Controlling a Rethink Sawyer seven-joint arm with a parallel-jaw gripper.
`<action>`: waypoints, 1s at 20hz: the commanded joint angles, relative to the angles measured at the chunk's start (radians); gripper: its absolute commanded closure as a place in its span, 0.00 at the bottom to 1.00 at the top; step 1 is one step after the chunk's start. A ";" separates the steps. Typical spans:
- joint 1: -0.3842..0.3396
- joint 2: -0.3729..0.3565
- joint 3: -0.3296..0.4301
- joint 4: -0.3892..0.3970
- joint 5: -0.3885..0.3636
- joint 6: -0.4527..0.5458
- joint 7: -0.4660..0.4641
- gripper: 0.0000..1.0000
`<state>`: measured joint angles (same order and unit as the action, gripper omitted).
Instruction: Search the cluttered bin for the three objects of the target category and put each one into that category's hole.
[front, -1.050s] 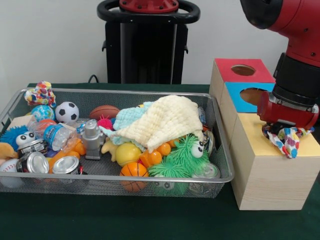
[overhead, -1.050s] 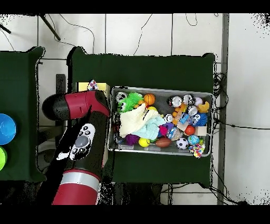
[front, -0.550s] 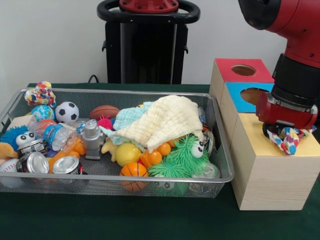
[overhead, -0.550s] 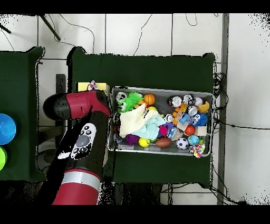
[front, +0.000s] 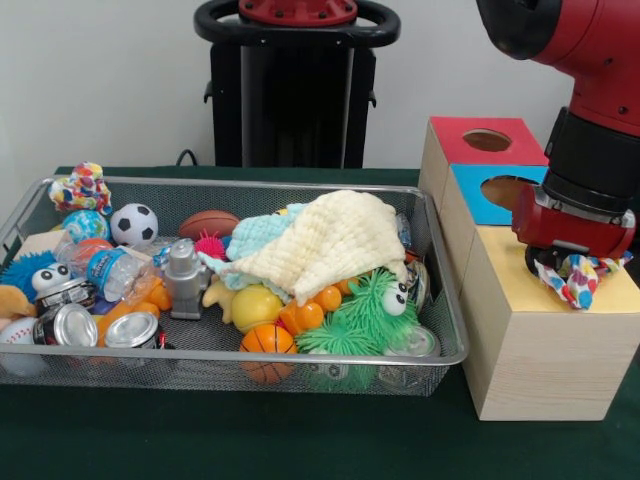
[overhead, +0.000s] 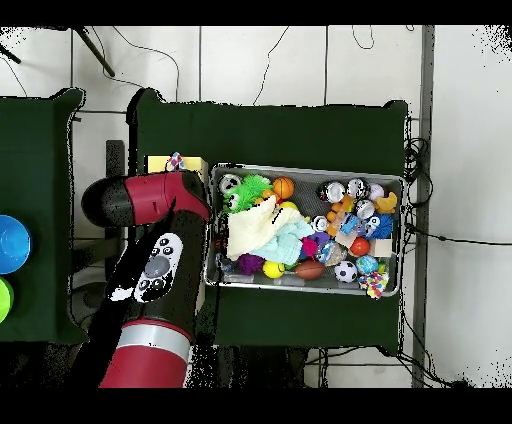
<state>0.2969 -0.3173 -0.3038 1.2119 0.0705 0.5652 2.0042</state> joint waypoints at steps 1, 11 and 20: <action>-0.031 0.046 0.091 0.098 -0.011 -0.008 0.109 0.00; -0.048 -0.006 0.109 0.115 -0.007 0.064 0.064 1.00; -0.054 -0.009 0.118 0.118 -0.012 0.068 0.049 1.00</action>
<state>0.2829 -0.3262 -0.2989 1.2178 0.0699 0.5650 2.0040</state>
